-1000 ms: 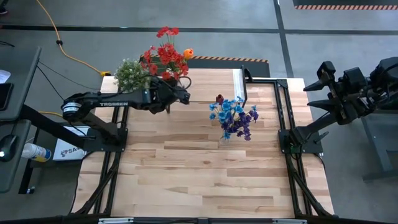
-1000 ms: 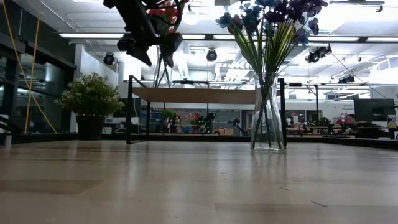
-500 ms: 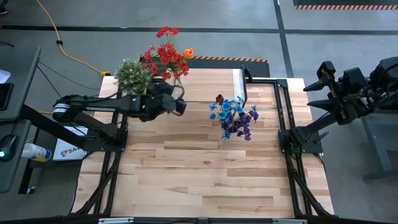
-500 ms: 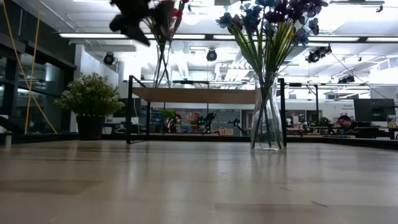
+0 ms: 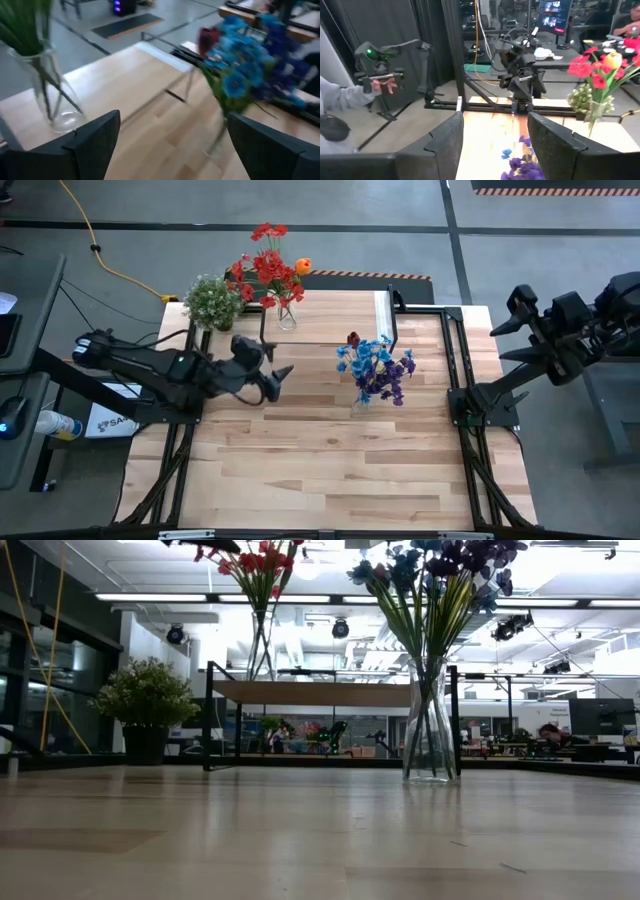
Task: Pick and place flowers into a vace then onto a shelf
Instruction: Put the transparent vase on the shelf
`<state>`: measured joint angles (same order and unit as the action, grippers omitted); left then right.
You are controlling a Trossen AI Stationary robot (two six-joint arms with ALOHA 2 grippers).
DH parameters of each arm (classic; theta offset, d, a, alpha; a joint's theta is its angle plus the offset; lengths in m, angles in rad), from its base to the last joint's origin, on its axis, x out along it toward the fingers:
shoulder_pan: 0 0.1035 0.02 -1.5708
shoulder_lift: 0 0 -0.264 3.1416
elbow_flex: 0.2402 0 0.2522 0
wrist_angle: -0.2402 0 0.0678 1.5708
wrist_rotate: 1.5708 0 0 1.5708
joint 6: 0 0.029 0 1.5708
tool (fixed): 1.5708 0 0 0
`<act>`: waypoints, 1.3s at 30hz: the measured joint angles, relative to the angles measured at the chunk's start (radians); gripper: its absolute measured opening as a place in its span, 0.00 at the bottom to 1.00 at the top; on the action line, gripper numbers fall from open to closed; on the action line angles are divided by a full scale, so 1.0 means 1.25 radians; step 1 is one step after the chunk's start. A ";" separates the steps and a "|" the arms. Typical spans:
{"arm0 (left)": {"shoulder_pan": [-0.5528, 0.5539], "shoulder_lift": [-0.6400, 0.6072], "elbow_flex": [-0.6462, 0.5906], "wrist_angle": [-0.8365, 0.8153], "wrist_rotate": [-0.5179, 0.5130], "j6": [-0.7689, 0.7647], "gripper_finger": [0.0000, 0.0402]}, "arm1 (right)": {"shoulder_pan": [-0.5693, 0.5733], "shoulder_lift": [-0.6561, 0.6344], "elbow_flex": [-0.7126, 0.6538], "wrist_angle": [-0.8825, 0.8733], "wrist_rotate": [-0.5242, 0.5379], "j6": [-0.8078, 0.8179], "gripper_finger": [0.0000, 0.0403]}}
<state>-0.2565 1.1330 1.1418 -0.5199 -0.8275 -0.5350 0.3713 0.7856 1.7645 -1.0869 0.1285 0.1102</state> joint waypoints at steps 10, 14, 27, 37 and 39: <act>-0.138 -0.004 0.000 0.013 0.000 -0.017 0.99 | 0.000 0.000 0.000 -0.072 -0.118 0.038 0.52; -0.179 -0.004 0.000 0.033 -0.003 -0.023 0.99 | 0.000 -0.001 0.000 -0.164 -0.152 0.033 0.52; -0.247 -0.004 0.000 0.043 -0.068 -0.038 0.99 | 0.000 -0.092 0.000 -0.282 0.010 0.016 0.53; -0.246 -0.004 0.000 0.040 -0.080 -0.038 0.99 | 0.000 -0.207 -0.012 -0.260 0.019 0.005 0.52; -0.246 -0.004 0.000 0.039 -0.080 -0.038 0.99 | 0.000 -0.229 -0.044 -0.254 0.021 -0.003 0.53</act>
<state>-0.5636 1.1286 1.1416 -0.4708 -0.9279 -0.5823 0.3710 0.4994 1.7101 -1.4038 0.1550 0.1067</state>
